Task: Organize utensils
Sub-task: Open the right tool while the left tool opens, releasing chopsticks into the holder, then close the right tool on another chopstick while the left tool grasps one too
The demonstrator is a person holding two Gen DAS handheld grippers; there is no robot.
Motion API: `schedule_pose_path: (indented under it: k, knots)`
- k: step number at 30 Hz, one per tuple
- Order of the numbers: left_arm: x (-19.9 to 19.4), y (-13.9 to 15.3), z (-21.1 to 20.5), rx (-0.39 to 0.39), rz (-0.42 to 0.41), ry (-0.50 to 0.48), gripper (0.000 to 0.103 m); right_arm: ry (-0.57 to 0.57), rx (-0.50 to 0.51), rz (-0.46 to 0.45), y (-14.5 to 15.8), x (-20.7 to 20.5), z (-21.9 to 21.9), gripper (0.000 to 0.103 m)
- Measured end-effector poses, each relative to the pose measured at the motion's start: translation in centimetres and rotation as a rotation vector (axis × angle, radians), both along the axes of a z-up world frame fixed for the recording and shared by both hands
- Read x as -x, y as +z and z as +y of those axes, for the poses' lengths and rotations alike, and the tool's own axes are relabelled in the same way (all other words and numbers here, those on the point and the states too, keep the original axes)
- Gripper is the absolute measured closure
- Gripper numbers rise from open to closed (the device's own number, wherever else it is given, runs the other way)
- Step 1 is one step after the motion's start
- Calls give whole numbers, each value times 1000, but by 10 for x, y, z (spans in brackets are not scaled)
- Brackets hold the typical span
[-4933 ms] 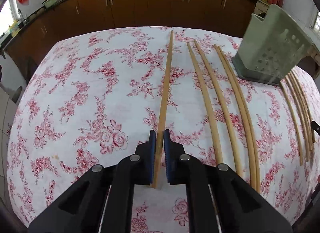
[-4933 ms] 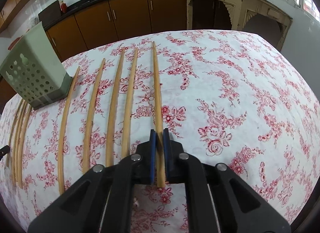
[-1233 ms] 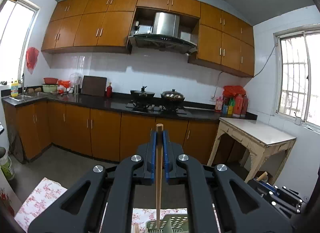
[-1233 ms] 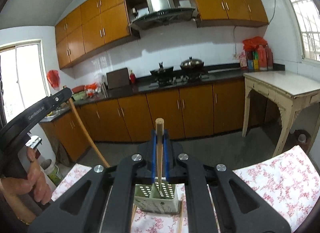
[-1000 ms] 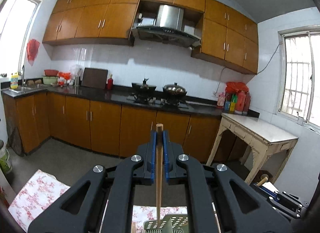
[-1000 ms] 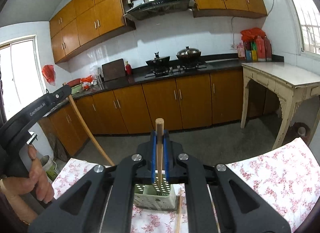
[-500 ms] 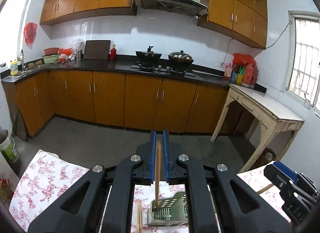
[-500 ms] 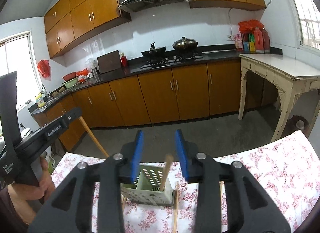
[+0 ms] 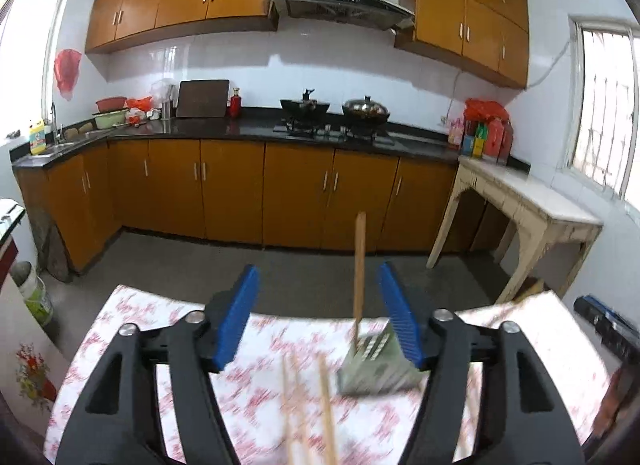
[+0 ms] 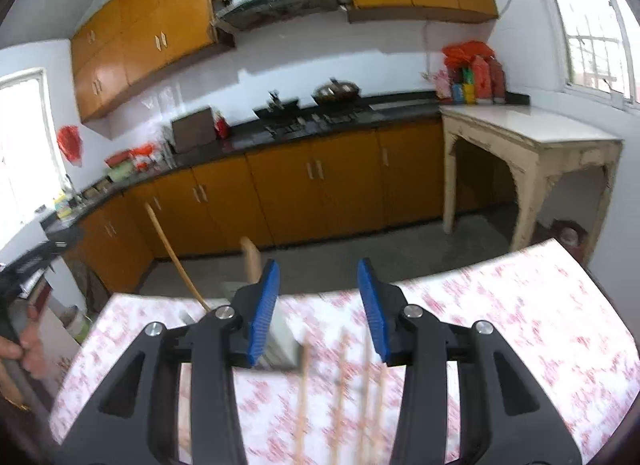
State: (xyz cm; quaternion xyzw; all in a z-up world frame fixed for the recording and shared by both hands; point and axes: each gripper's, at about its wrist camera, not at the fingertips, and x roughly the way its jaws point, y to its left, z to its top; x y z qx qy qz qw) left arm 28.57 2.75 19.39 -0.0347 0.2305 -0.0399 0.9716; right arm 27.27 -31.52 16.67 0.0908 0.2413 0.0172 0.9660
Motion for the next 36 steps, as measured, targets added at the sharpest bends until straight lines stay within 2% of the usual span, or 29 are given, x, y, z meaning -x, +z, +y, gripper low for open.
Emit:
schedule_pose_path:
  k: [3, 8, 10, 12, 15, 17, 19, 25, 29, 30, 33, 36]
  knots:
    - [14, -30, 8, -44, 40, 1, 35, -33, 34, 61, -33, 5, -12, 62]
    - [27, -91, 15, -122, 106, 24, 34, -58, 38, 203, -106, -2, -23, 62]
    - [25, -111, 21, -113, 164, 42, 33, -55, 50, 256, -134, -7, -19, 63]
    - [19, -136, 29, -107, 252, 64, 33, -50, 45, 309, -157, -13, -15, 70]
    - [15, -166, 39, -83, 323, 98, 32, -43, 13, 398, -195, -20, -14, 80]
    - [13, -180, 44, -73, 354, 122, 27, -38, 2, 423, -209, -22, -11, 81]
    - [16, -189, 44, -87, 370, 147, 17, -34, 13, 427, -216, -21, -8, 82]
    - [19, -204, 38, -114, 388, 121, 13, -42, 59, 449, -224, -30, 0, 88]
    - [19, -212, 36, -76, 420, 87, 14, -46, 102, 437, -225, -31, 5, 91]
    - [19, -213, 35, -73, 427, 77, 16, -48, 109, 434, -226, -31, 5, 94]
    - [20, -218, 30, -71, 442, 42, 27, -64, 103, 434, -224, -29, 0, 95]
    - [20, -223, 24, -67, 467, 6, 37, -142, 70, 437, -224, -29, -16, 95]
